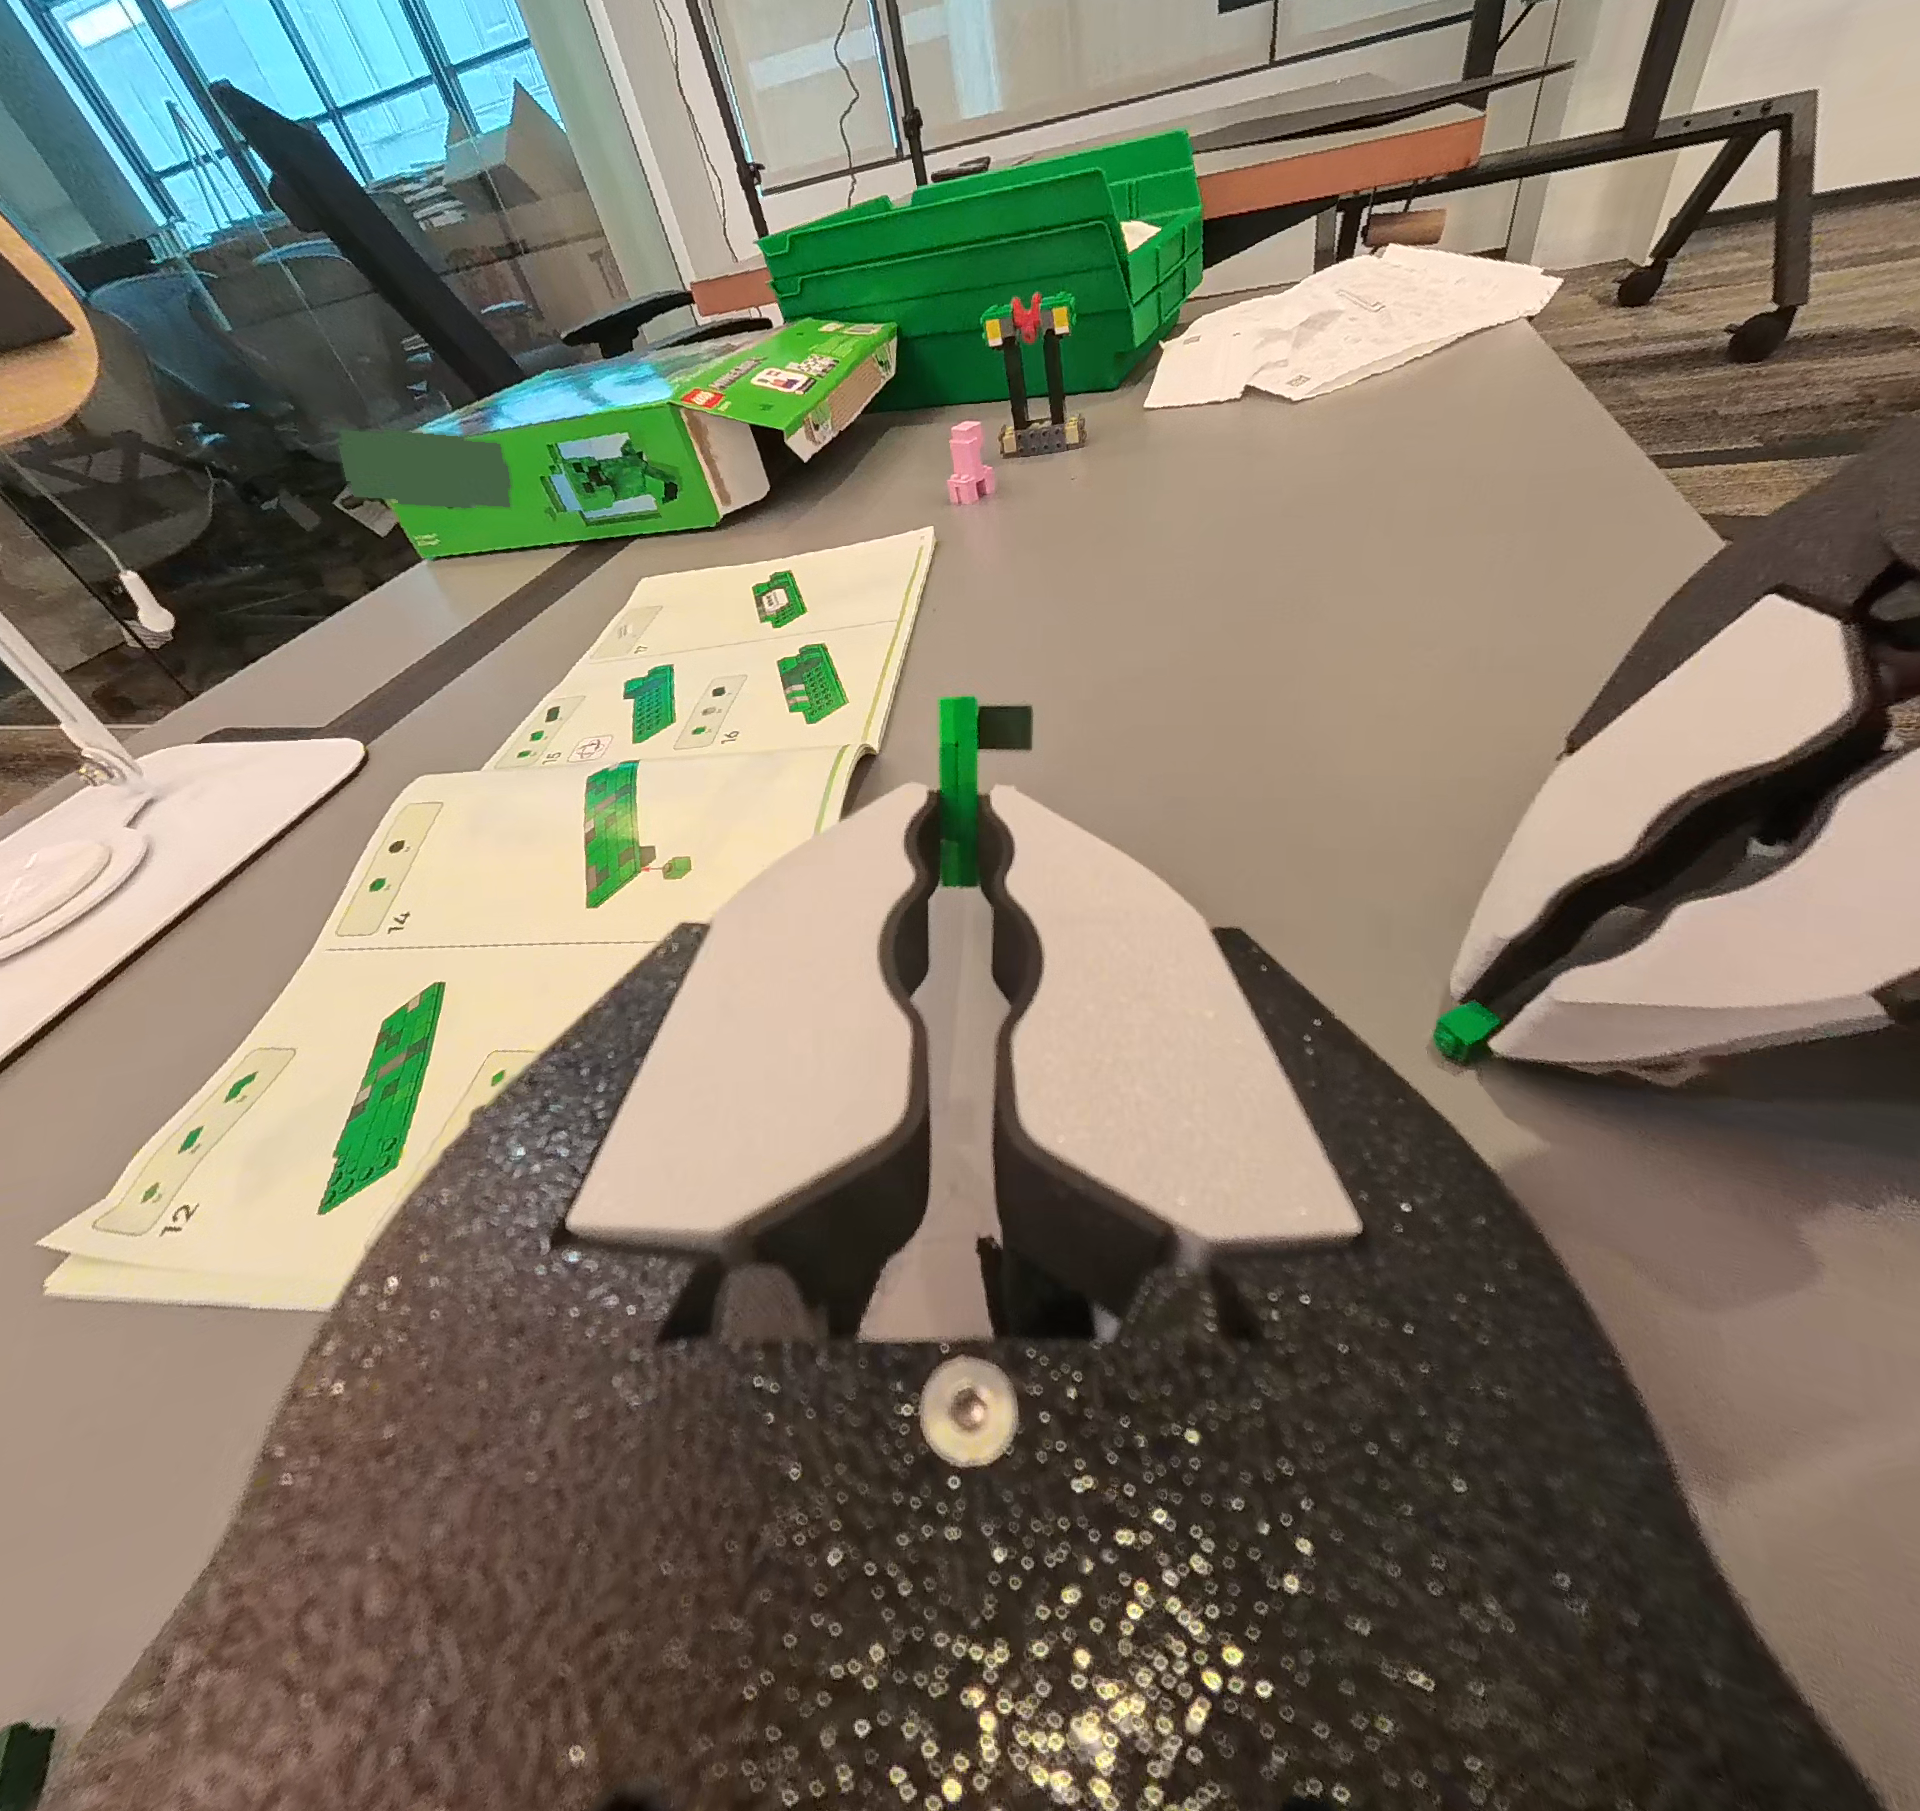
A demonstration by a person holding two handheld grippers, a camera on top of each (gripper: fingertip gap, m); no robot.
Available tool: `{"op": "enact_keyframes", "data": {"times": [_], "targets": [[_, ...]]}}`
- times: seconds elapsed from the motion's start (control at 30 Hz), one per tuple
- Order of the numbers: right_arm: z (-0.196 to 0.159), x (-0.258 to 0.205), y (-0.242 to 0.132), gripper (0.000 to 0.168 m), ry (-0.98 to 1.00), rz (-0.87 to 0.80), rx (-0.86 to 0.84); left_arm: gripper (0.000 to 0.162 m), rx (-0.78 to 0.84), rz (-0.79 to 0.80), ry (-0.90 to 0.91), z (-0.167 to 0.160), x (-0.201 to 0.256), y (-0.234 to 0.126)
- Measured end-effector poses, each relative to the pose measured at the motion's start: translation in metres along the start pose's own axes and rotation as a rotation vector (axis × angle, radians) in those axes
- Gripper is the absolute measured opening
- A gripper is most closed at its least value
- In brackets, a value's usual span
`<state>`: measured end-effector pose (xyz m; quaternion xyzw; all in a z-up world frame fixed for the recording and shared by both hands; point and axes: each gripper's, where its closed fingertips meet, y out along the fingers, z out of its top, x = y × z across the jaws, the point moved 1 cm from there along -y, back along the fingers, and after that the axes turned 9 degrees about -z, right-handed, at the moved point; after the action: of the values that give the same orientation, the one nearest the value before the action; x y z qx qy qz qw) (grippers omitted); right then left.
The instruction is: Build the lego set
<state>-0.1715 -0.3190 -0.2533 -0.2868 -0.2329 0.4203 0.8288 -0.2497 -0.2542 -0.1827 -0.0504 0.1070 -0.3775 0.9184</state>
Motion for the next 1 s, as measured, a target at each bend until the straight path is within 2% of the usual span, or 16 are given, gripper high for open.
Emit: {"op": "enact_keyframes", "data": {"times": [0.07, 0.17, 0.3, 0.43, 0.63, 0.77, 1.0], "targets": [[0.006, 0.009, -0.003, 0.007, -0.041, -0.037, 0.039, 0.006, -0.002, -0.001, -0.029, 0.000, -0.001, 0.001], [0.038, 0.027, -0.018, 0.007, -0.101, -0.130, 0.196, 0.006, 0.016, 0.005, -0.107, 0.001, -0.002, 0.002], [0.079, 0.046, -0.029, 0.007, -0.319, -0.314, 0.353, 0.005, -0.015, 0.028, -0.149, 0.002, 0.002, 0.013], [0.095, 0.055, -0.022, 0.007, -0.503, -0.439, 0.365, 0.005, -0.037, 0.075, -0.182, 0.009, 0.008, 0.023], [0.096, 0.061, -0.018, 0.007, -0.655, -0.542, 0.316, 0.005, -0.069, 0.058, -0.187, 0.010, 0.020, 0.032], [0.095, 0.059, -0.016, 0.007, -0.652, -0.536, 0.288, 0.005, -0.070, 0.070, -0.159, 0.012, 0.019, 0.030], [0.092, 0.058, -0.014, 0.008, -0.603, -0.528, 0.252, 0.006, -0.110, 0.114, -0.003, 0.011, 0.023, 0.030]]}}
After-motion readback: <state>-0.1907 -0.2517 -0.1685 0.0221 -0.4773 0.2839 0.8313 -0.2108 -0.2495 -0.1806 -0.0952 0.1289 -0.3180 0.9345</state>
